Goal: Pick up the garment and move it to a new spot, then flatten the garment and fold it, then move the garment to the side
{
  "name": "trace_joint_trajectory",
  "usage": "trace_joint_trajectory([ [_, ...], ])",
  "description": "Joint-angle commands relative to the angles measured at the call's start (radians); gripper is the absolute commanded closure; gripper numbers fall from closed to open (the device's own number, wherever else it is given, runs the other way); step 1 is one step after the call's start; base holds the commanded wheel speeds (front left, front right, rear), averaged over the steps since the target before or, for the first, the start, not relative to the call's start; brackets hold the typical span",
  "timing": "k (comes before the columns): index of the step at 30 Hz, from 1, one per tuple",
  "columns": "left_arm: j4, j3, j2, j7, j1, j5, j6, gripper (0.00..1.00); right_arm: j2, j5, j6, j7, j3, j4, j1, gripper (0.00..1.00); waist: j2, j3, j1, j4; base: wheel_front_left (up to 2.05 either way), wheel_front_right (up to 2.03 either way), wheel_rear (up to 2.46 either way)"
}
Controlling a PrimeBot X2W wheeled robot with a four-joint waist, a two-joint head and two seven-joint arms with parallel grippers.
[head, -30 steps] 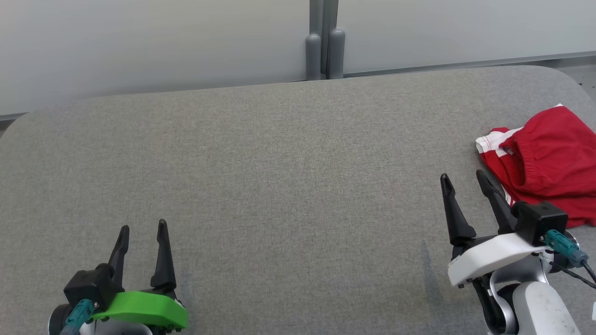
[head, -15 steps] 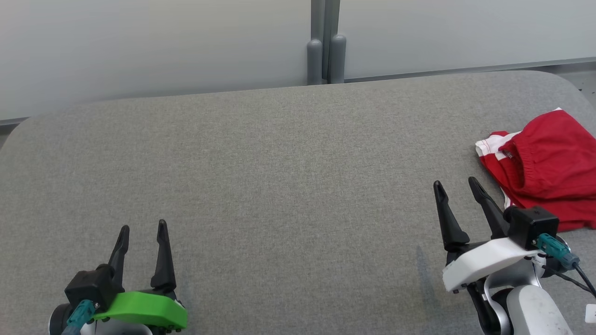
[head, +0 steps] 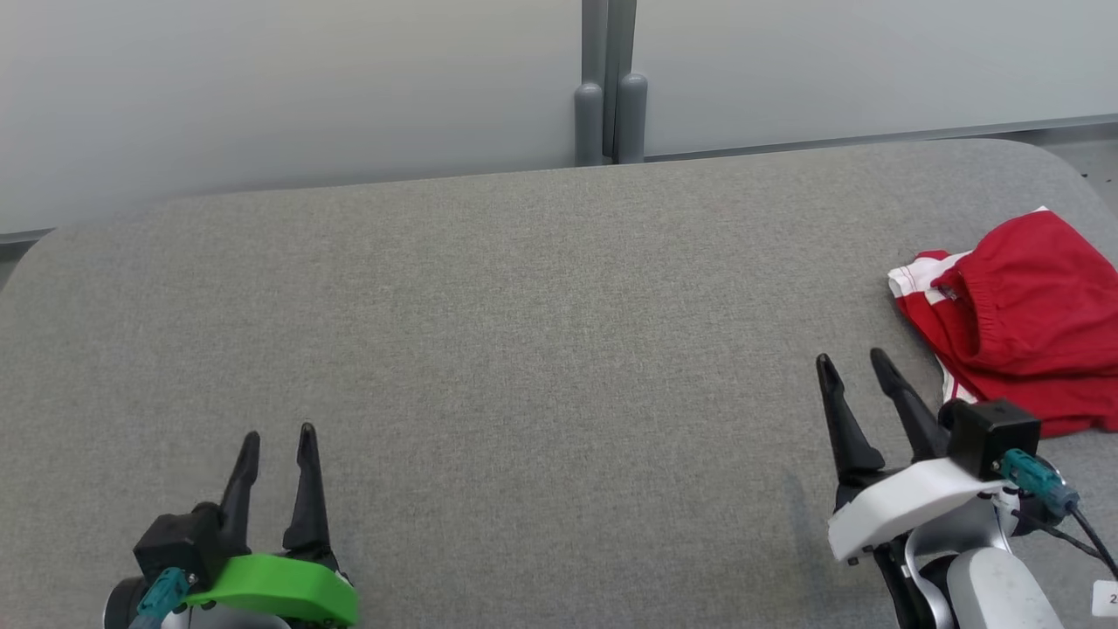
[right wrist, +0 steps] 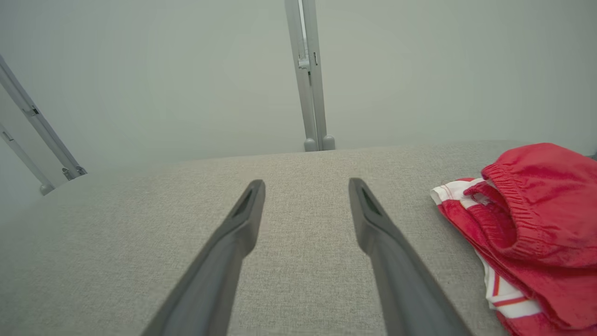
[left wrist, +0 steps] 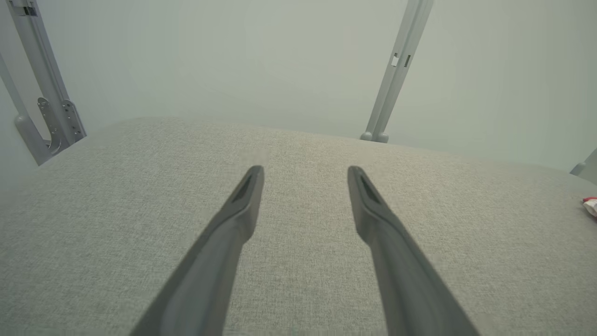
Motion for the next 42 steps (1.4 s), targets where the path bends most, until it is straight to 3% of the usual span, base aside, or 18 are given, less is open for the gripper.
trace_joint_trajectory([
  [1,0.011,-0.002,-0.004,0.001,0.001,0.000,0.000,1.00,0.002,0.000,0.000,0.000,0.001,0.012,0.006,1.00,0.0000,0.000,0.0000,0.000,0.00,0.00,0.00],
  [42,0.044,0.172,-0.099,0.165,-0.036,-0.526,-0.131,1.00,-0.023,0.701,0.000,0.061,-0.047,0.088,-0.002,1.00,0.0033,-0.011,0.0000,0.006,0.00,0.00,0.00],
])
